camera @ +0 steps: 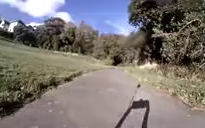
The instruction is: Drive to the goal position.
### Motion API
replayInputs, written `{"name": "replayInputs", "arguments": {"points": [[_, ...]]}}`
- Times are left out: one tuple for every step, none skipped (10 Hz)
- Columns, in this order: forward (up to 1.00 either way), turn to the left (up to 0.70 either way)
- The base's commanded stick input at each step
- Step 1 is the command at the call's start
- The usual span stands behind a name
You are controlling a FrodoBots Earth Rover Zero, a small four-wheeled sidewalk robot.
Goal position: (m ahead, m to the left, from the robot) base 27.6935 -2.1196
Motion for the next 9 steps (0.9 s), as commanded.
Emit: {"name": "replayInputs", "arguments": {"points": [[1.0, -0.4], [1.0, -0.24], [1.0, -0.08], [1.0, 0.0], [1.0, 0.0], [1.0, 0.0], [1.0, 0.0], [1.0, 0.0], [1.0, 0.0]]}}
